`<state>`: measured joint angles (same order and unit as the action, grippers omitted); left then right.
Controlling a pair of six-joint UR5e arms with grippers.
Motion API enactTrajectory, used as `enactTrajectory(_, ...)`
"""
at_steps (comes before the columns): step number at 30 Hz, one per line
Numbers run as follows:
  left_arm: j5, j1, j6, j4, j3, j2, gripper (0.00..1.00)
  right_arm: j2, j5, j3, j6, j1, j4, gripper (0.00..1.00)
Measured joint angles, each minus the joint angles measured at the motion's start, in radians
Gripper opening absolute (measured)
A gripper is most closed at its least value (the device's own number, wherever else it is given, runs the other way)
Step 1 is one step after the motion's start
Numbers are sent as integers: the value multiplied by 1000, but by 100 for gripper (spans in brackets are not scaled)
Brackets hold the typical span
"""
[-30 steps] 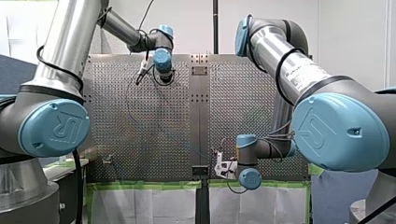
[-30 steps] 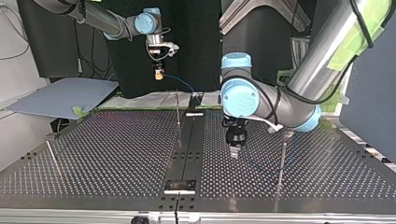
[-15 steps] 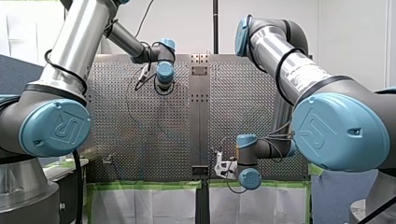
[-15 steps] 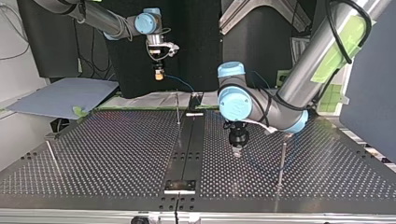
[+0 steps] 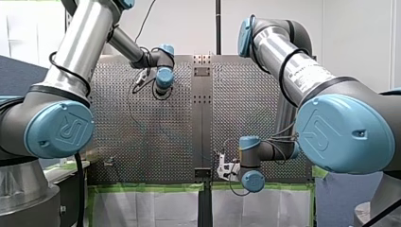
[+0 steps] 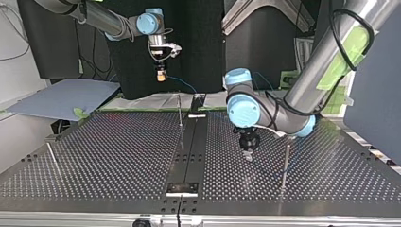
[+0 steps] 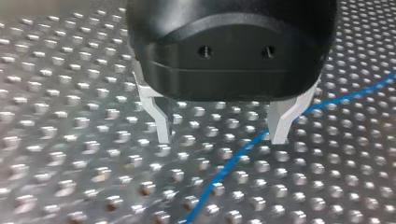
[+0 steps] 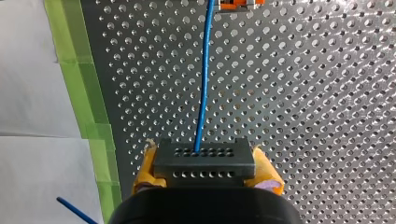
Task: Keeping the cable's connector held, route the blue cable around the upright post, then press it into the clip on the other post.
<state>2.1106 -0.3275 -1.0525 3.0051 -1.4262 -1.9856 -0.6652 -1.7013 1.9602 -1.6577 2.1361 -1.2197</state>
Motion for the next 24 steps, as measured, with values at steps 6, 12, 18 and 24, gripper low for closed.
enactTrajectory(6, 20, 2, 29, -20, 0, -37, 100, 0, 0, 0, 0, 0, 0, 0)
enactTrajectory(12, 28, 11, 46, -43, 0, -58, 100, 0, 0, 0, 0, 0, 0, 0)
enactTrajectory(18, 43, 3, 78, -46, 0, -105, 100, 0, 0, 0, 1, 0, 0, 0)
enactTrajectory(24, 73, -4, 107, -49, 0, -152, 100, 0, 0, 0, 1, 0, 0, 0)
